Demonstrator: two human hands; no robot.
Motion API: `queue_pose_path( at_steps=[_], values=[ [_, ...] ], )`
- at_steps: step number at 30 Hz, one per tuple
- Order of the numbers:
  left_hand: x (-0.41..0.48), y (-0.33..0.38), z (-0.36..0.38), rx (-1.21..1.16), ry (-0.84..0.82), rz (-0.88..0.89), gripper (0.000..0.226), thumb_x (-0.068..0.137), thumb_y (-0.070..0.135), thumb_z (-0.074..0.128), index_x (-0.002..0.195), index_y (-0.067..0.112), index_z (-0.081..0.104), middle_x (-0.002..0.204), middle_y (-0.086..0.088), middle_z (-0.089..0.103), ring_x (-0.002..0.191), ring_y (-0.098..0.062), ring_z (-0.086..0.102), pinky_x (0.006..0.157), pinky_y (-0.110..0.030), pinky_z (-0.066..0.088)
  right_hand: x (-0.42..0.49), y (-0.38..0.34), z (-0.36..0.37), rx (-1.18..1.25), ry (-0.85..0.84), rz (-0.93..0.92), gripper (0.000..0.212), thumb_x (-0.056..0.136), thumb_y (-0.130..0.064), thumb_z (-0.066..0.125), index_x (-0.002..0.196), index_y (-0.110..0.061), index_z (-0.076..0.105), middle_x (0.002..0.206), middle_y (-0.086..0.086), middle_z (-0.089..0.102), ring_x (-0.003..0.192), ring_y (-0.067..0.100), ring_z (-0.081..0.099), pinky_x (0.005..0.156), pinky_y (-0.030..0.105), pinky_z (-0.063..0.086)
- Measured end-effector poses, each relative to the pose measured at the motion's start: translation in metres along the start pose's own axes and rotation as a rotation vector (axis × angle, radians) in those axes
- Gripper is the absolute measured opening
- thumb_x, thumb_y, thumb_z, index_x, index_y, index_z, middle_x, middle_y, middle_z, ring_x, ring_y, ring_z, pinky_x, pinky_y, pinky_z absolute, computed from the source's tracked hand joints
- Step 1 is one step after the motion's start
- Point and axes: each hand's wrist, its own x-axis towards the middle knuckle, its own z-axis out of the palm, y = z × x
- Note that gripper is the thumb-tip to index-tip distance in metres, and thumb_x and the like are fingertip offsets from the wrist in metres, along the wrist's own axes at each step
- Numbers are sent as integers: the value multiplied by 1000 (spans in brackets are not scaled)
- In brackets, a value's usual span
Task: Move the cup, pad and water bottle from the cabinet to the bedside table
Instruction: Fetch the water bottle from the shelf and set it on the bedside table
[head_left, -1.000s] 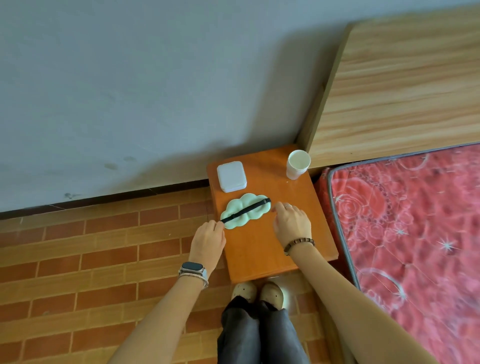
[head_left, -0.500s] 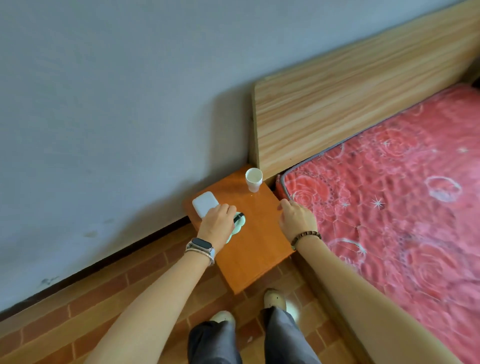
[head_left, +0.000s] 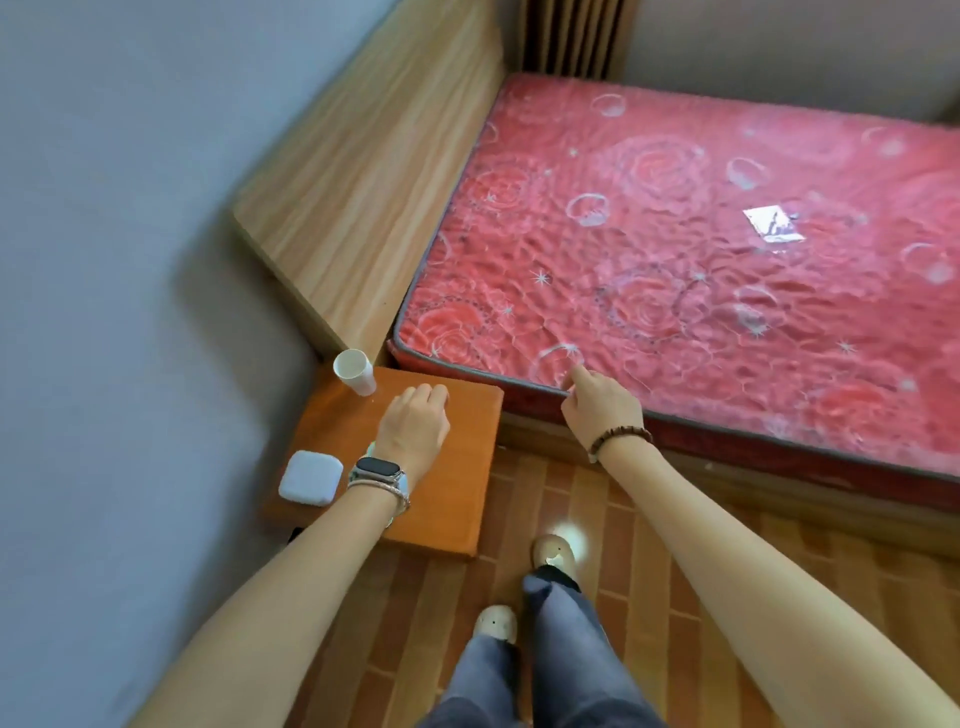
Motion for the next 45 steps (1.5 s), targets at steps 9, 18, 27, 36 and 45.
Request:
queue_pose_path(
  at_steps=[9, 18, 27, 36, 45],
  values=[
    [15, 136, 18, -58, -64, 472, 12, 73, -1, 65, 83, 5, 59, 73, -12, 59, 66, -30, 57, 61, -41, 52, -138, 129, -29, 76, 83, 449, 20, 95, -20, 48, 114, -20, 55, 108, 3, 66, 95, 25, 63, 70, 32, 49],
    [-48, 302, 32, -50, -127, 954, 13, 71, -2, 65, 77, 4, 55, 70, -13, 54, 61, -32, 52, 55, -41, 46, -318, 210, -49, 106, 259, 851, 17, 94, -18, 48, 109, -19, 56, 104, 4, 68, 90, 25, 64, 69, 33, 53],
    [-165, 394, 30, 10, -127, 1272, 24, 61, -7, 71, 71, 6, 53, 64, -9, 51, 55, -30, 51, 46, -34, 41, -496, 223, -34, 169, 335, 1085, 17, 95, -16, 48, 109, -18, 58, 106, 4, 67, 91, 24, 63, 65, 28, 42],
    [-302, 496, 15, -120, -156, 1535, 7, 77, -2, 60, 80, 3, 56, 73, -12, 56, 65, -32, 52, 56, -38, 41, -681, 211, -29, 194, 496, 1395, 18, 96, -17, 47, 109, -21, 59, 109, 2, 66, 91, 24, 64, 65, 30, 48],
    [-433, 607, 11, -208, -228, 1827, 12, 76, -2, 59, 86, 4, 59, 80, -13, 61, 73, -34, 56, 63, -42, 46, -836, 198, -23, 199, 607, 1712, 18, 95, -15, 48, 107, -19, 61, 108, 2, 67, 91, 22, 63, 67, 28, 47]
  ],
)
